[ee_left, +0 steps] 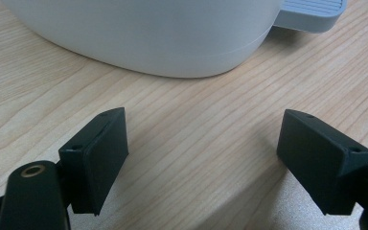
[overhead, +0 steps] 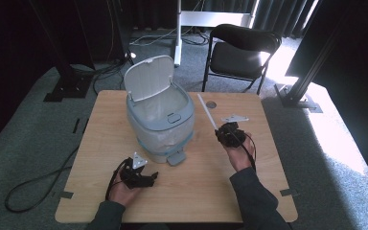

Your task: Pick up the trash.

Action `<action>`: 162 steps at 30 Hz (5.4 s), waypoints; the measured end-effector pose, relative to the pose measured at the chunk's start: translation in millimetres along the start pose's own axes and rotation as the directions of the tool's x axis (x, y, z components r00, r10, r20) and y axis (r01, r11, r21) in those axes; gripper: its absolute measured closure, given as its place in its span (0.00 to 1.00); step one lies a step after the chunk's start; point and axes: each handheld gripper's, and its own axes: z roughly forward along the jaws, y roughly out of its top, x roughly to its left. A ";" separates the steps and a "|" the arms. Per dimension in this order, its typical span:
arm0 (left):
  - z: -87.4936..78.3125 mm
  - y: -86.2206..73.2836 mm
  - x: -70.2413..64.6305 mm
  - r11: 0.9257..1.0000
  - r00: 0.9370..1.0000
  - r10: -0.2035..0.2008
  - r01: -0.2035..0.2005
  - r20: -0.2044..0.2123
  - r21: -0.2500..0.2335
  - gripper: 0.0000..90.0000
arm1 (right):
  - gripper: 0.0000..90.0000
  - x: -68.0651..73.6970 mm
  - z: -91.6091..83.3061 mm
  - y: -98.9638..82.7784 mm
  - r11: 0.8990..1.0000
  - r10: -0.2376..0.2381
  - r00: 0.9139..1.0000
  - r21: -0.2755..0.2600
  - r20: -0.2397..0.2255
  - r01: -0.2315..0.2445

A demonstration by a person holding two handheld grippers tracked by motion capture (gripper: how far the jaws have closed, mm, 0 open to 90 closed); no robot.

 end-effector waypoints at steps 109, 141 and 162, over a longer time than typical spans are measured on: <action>-0.1 0.2 0.2 1.000 1.000 0.003 -0.003 0.004 0.002 0.20 | 0.88 84.9 -68.9 139.4 0.927 -0.205 0.955 -0.356 -0.214 0.119; -0.3 0.2 0.1 1.000 1.000 0.007 -0.007 0.006 0.003 0.20 | 0.87 94.5 -43.0 158.3 0.941 -0.207 0.939 -0.317 -0.274 0.115; -0.3 0.2 0.0 1.000 1.000 0.008 -0.008 0.007 0.003 0.20 | 0.76 91.5 -49.3 155.6 0.936 -0.227 0.932 -0.327 -0.283 0.128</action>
